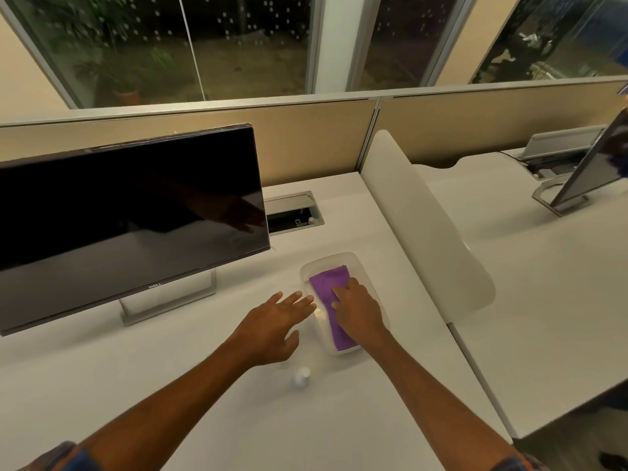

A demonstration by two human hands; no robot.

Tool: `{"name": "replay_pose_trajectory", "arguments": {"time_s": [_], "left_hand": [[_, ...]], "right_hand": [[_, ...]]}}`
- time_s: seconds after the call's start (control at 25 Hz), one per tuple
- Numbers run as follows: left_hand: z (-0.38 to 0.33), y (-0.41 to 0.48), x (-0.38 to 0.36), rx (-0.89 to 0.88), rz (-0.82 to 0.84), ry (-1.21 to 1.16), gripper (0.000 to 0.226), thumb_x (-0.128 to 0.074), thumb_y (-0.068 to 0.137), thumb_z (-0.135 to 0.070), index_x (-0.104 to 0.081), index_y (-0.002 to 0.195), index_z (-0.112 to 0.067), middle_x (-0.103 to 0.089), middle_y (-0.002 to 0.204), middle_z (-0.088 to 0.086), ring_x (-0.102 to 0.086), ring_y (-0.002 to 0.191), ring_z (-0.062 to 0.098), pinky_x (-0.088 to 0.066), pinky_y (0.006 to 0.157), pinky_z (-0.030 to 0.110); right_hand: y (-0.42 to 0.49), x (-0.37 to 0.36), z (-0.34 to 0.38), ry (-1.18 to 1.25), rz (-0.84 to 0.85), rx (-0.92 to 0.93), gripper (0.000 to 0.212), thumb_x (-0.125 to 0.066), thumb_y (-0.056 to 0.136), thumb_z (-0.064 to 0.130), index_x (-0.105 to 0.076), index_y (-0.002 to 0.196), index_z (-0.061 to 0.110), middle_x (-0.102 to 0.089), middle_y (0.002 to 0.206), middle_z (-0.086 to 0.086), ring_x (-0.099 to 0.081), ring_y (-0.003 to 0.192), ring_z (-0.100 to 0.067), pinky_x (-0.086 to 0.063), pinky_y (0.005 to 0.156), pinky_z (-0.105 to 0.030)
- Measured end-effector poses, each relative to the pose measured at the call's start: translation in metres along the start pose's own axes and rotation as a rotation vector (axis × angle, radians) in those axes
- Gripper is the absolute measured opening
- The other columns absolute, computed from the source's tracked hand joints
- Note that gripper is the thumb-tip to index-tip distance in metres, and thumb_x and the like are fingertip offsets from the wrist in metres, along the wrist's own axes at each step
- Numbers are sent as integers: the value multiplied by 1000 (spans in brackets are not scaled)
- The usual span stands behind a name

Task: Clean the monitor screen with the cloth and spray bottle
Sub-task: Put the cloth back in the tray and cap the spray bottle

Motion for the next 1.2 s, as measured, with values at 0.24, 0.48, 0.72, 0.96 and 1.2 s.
{"name": "replay_pose_trajectory", "arguments": {"time_s": [0.24, 0.48, 0.72, 0.96, 1.2], "left_hand": [[-4, 0, 1, -4, 12, 18, 69, -55, 105, -45, -22, 165, -44, -17, 175, -14, -16, 164, 19, -23, 129, 41], [-1, -5, 9, -21, -45, -44, 54, -53, 109, -36, -40, 161, -37, -33, 171, -11, -30, 160, 16, -32, 126, 36], [22, -40, -6, 69, -61, -90, 36, -62, 104, -45, -70, 135, -30, -74, 130, -8, -68, 109, 10, -55, 92, 26], [25, -55, -46, 130, 24, -74, 44, -73, 97, -43, -68, 137, -26, -67, 128, -4, -65, 110, 16, -52, 88, 27], [26, -59, -61, 153, -68, -89, 31, -67, 100, -33, -72, 129, -24, -69, 120, -3, -66, 107, 17, -49, 83, 24]], "right_hand": [[-2, -3, -2, -89, 103, 52, 59, -50, 111, 35, -28, 164, 21, -37, 165, -10, -53, 141, -28, -50, 112, -38], [-18, 21, 1, 11, 28, 11, 59, -52, 109, 40, -34, 162, 22, -42, 160, -7, -54, 138, -27, -52, 108, -37], [-64, 33, 23, 336, -136, 36, 48, -65, 105, 32, -57, 151, 21, -57, 148, -3, -62, 127, -26, -54, 107, -37], [-102, 23, 42, 454, -157, 118, 36, -74, 100, 26, -71, 135, 18, -62, 111, 5, -57, 85, -12, -57, 87, -34], [-114, 27, 39, 444, -163, 127, 35, -71, 102, 28, -71, 136, 18, -56, 108, 10, -57, 88, -10, -57, 86, -32]]}}
Point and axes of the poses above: each hand's wrist, its own y-axis towards the middle knuckle, its own x-axis out of the back of the hand, z = x × y, the point moved 2 cm from there along y, towards the middle knuckle
